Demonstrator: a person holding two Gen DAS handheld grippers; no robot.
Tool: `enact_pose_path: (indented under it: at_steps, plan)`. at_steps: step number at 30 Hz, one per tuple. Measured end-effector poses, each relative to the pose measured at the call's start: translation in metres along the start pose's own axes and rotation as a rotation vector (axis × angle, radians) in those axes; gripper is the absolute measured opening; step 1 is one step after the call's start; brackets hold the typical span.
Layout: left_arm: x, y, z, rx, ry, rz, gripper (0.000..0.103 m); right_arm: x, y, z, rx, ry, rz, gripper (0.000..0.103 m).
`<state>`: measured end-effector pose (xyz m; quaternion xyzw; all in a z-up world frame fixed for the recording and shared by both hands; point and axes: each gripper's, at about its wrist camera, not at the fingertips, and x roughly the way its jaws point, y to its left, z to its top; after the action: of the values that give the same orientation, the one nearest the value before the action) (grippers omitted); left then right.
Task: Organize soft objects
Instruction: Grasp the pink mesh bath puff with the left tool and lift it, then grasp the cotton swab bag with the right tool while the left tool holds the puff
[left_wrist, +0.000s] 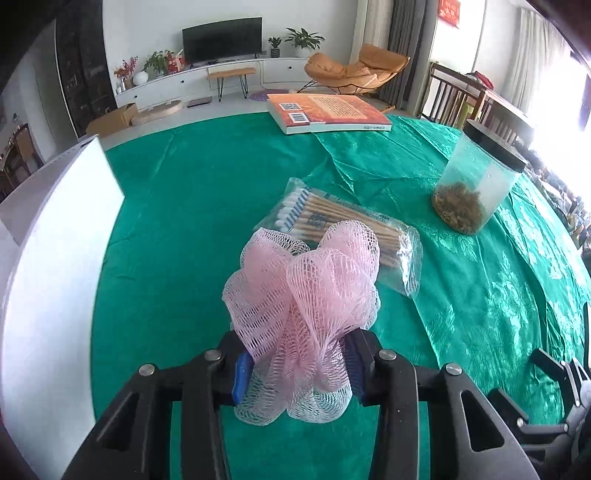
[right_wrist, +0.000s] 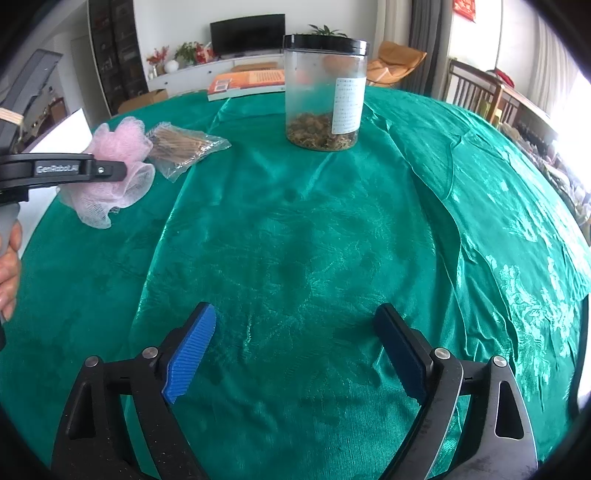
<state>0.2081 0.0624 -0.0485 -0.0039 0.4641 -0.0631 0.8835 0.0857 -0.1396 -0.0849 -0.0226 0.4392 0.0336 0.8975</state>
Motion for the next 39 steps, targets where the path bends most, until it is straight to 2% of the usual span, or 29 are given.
enact_pose_path:
  at_steps: [6, 8, 9, 10, 12, 16, 20, 26, 39]
  plan:
    - [-0.041, 0.016, -0.044, 0.013, 0.024, 0.035, 0.043, 0.000, 0.001, 0.001, 0.005, 0.001, -0.004, 0.092]
    - [-0.041, 0.019, -0.056, -0.005, 0.018, 0.050, 0.058, 0.000, 0.001, 0.001, 0.005, 0.001, -0.004, 0.092]
    - [-0.039, 0.020, -0.060, -0.015, 0.012, 0.050, 0.081, -0.001, 0.001, 0.001, 0.005, 0.001, -0.003, 0.092]
    - [-0.036, 0.022, -0.063, -0.026, 0.008, 0.053, 0.096, -0.001, 0.001, 0.001, 0.005, 0.001, -0.003, 0.092]
    - [-0.031, 0.024, -0.068, -0.046, -0.012, 0.056, 0.097, -0.001, 0.001, 0.001, 0.005, 0.001, -0.003, 0.092]
    - [-0.012, 0.022, -0.070, -0.056, 0.013, 0.028, 0.097, 0.000, 0.001, 0.001, 0.004, 0.001, -0.003, 0.092]
    - [0.003, 0.016, -0.074, -0.027, 0.020, 0.075, 0.097, 0.000, 0.001, 0.001, 0.004, 0.001, -0.002, 0.092]
    - [0.005, 0.019, -0.076, -0.031, -0.002, 0.078, 0.103, 0.000, 0.001, 0.001, 0.004, 0.001, -0.003, 0.092]
    - [0.003, 0.026, -0.077, -0.038, -0.001, 0.080, 0.103, 0.000, 0.001, 0.002, 0.006, 0.001, 0.002, 0.092]
